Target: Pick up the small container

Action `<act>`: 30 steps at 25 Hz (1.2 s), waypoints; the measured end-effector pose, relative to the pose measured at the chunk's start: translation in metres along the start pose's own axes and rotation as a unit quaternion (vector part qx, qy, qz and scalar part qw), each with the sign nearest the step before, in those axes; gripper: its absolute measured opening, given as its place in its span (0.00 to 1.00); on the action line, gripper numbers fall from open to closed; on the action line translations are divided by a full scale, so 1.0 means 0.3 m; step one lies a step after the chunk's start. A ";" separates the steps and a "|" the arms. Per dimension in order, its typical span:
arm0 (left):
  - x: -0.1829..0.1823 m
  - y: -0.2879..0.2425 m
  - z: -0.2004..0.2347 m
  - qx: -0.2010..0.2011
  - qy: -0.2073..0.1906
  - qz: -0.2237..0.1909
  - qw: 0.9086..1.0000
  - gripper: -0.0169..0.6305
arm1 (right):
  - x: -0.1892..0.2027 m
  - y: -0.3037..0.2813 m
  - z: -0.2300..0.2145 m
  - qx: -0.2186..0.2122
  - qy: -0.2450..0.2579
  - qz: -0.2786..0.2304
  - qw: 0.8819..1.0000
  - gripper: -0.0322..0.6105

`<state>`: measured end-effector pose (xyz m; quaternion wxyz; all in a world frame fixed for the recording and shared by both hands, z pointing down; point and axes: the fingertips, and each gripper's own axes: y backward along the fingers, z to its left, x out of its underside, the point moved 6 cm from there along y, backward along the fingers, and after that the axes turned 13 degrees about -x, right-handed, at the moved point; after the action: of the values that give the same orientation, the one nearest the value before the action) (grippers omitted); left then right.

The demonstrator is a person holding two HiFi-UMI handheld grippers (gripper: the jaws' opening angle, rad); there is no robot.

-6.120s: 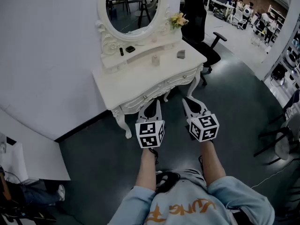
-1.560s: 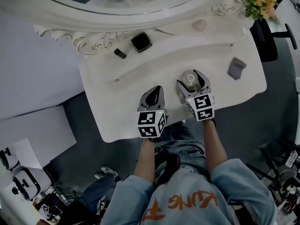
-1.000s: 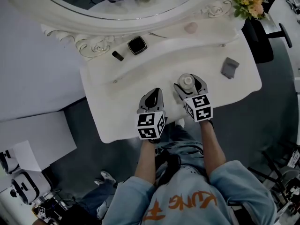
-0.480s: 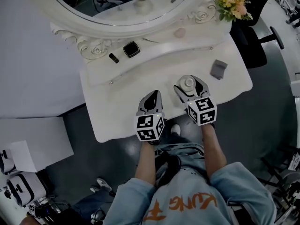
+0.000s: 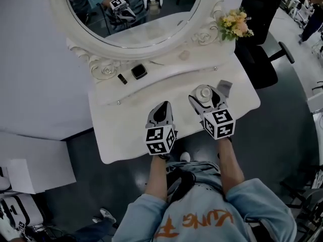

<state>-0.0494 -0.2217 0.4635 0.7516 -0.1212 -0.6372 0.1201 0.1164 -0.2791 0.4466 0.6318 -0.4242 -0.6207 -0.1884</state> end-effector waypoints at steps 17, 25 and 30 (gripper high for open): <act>-0.225 -0.040 -0.079 0.022 -0.025 -0.085 0.996 0.06 | -0.236 0.096 -0.050 0.007 0.030 -0.097 0.995 0.57; -0.240 -0.062 -0.082 0.026 -0.033 -0.085 0.995 0.06 | -0.223 0.088 -0.081 0.000 0.004 -0.109 0.994 0.57; -0.249 -0.068 -0.083 0.028 -0.033 -0.085 0.995 0.06 | -0.225 0.088 -0.085 0.002 0.012 -0.105 0.994 0.57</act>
<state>-0.0362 -0.2665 0.3970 0.7406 -0.0409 -0.6662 0.0776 0.1418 -0.3033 0.3782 0.6166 -0.3527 -0.6551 -0.2574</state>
